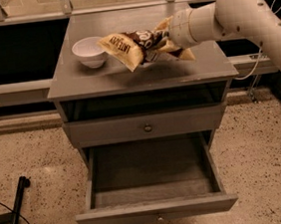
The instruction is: Pick brown chip bag from middle drawer and place on counter
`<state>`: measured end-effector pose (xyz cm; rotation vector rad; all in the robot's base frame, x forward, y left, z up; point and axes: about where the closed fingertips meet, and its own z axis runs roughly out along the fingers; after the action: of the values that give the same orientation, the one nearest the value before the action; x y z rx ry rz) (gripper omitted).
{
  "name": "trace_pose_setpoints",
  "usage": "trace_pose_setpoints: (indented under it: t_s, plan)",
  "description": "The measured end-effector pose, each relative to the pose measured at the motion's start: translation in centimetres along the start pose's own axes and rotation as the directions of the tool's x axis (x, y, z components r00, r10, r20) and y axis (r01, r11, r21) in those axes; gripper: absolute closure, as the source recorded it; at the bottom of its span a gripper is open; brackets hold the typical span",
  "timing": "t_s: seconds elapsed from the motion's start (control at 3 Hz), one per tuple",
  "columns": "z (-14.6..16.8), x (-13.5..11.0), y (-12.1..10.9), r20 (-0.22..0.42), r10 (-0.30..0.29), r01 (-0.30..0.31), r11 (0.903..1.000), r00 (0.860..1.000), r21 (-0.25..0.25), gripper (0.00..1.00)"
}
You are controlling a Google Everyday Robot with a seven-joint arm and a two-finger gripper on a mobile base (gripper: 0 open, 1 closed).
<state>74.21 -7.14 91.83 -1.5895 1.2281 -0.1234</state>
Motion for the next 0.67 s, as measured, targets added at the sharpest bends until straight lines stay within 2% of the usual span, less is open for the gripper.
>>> trace_pose_setpoints:
  t_s: [0.33, 0.67]
  plan:
    - [-0.45, 4.03, -1.19, -0.019, 0.063, -0.063, 0.9979, 0.998, 0.017, 0.53]
    - [-1.44, 4.99, -1.27, -0.047, 0.019, -0.020, 0.9997, 0.999, -0.012, 0.30]
